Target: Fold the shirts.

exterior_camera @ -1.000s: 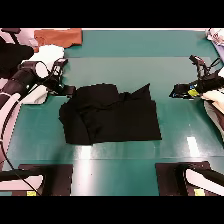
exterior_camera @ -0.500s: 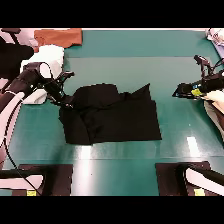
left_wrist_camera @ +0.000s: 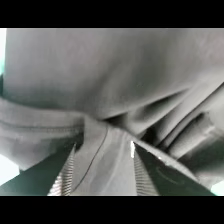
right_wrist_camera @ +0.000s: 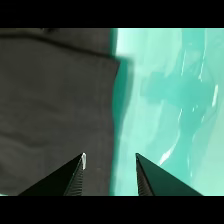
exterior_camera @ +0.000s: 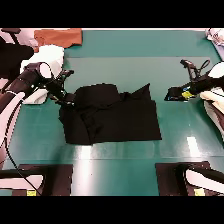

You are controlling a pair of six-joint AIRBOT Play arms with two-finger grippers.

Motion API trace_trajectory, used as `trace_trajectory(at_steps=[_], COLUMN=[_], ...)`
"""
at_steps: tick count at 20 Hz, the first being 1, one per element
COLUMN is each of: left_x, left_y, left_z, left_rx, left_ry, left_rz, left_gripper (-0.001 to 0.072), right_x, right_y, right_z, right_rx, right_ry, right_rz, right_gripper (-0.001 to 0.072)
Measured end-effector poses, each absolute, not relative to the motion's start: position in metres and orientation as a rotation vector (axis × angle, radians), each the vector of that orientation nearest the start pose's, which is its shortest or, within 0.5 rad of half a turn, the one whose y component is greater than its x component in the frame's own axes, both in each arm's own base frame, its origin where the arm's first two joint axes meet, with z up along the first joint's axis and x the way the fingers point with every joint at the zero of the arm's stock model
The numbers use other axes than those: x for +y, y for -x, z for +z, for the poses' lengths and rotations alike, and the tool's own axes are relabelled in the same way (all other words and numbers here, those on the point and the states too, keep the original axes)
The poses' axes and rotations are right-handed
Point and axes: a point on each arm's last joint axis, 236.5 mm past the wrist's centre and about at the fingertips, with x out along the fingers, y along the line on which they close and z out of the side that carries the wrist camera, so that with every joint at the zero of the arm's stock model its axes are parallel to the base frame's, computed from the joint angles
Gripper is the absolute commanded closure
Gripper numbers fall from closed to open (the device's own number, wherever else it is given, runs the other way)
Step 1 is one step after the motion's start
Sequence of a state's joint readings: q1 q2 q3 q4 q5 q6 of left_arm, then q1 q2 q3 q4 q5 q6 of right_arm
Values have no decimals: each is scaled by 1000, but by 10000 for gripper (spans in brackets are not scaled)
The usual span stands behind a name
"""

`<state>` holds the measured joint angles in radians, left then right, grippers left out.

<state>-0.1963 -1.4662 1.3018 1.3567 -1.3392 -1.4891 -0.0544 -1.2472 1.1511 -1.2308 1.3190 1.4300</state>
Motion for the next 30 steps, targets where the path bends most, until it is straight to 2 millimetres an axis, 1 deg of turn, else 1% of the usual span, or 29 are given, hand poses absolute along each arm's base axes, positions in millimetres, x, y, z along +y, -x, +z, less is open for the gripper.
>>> trace_trajectory(at_steps=[1, 2, 4, 5, 6, 7, 10, 12, 14, 17, 19, 20, 21, 23, 25, 26, 27, 30], left_x=[-123, -123, -124, -124, -123, -123, -122, -117, -110, -88, -67, -57, -47, -31, -19, -12, -6, 11], left_y=[-364, -364, -364, -362, -361, -359, -355, -348, -340, -330, -316, -307, -296, -274, -259, -260, -263, -270], left_z=[-20, -23, -32, -37, -41, -44, -47, -43, -23, 27, 56, 64, 69, 65, 49, 41, 35, 26], left_rx=[1496, 1500, 1524, 1541, 1557, 1571, 1597, 1618, 1606, 1513, 1462, 1451, 1453, 1491, 1527, 1514, 1496, 1455], left_ry=[-11, -8, -4, -3, -3, -3, -10, -29, -57, -91, -117, -130, -142, -159, -173, -182, -186, -173], left_rz=[-348, -347, -345, -344, -343, -343, -345, -342, -331, -242, -164, -126, -85, -24, 30, 67, 95, 158], left_gripper=[294, 276, 281, 364, 558, 678, 679, 680, 680, 679, 679, 678, 678, 675, 364, 300, 205, 198], right_x=[62, 65, 70, 71, 71, 71, 68, 66, 66, 66, 67, 67, 67, 67, 67, 67, 68, 68], right_y=[-346, -345, -344, -344, -344, -344, -343, -343, -343, -343, -342, -342, -342, -341, -338, -337, -335, -332], right_z=[18, 15, 12, 11, 10, 10, 9, 8, 8, 9, 9, 9, 9, 9, 9, 8, 8, 8], right_rx=[1387, 1396, 1408, 1410, 1413, 1415, 1421, 1423, 1426, 1427, 1427, 1427, 1429, 1434, 1449, 1450, 1459, 1474], right_ry=[-218, -213, -206, -202, -203, -203, -210, -214, -215, -221, -223, -225, -228, -233, -236, -238, -239, -238], right_rz=[275, 282, 293, 295, 297, 297, 289, 286, 286, 287, 288, 286, 284, 282, 283, 282, 284, 287], right_gripper=[332, 332, 332, 331, 332, 332, 332, 332, 332, 332, 332, 332, 332, 332, 332, 332, 332, 332])
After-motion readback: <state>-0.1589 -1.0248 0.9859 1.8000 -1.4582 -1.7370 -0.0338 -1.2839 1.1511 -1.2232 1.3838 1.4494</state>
